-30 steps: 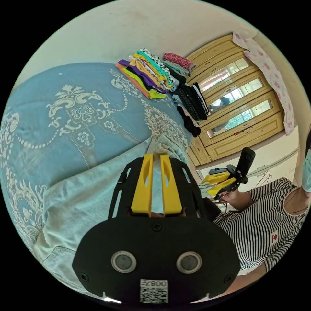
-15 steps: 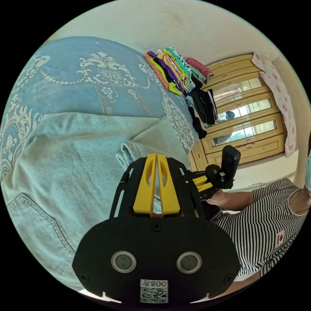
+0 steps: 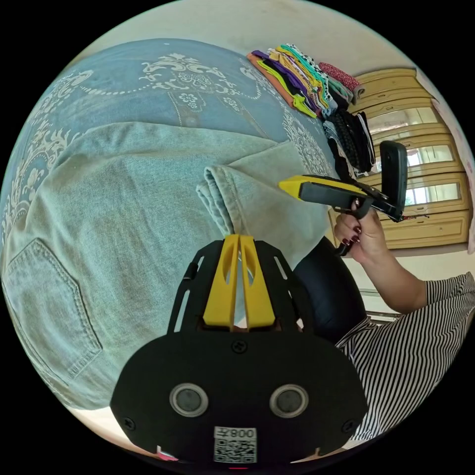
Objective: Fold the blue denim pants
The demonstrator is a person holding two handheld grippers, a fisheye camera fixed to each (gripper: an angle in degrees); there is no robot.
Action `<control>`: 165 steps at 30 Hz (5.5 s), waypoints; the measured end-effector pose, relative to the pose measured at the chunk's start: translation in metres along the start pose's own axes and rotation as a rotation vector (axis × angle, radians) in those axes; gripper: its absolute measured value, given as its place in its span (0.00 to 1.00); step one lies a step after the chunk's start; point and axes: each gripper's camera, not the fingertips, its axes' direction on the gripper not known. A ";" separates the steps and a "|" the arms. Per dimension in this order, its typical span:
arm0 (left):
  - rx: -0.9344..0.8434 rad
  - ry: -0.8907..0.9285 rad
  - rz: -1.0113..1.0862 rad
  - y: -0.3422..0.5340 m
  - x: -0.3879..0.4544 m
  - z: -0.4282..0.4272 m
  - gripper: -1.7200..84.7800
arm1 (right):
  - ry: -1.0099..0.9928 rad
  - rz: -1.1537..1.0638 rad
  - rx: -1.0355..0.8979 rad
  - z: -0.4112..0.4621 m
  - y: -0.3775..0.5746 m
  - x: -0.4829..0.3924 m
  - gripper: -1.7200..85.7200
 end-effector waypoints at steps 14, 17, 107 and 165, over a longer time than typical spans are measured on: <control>0.116 0.093 -0.110 0.042 0.000 -0.025 0.07 | -0.079 -0.091 -0.148 0.047 -0.016 0.008 0.02; 0.192 0.123 -0.203 0.038 -0.023 -0.036 0.10 | -0.107 -0.105 -0.138 0.040 0.000 0.004 0.02; 0.110 -0.383 0.428 0.119 0.391 0.139 0.08 | -0.445 0.472 0.223 -0.159 0.095 0.305 0.12; 0.866 0.220 -0.655 0.607 -0.177 -0.240 0.06 | -0.408 -0.057 -0.273 0.477 -0.259 -0.198 0.02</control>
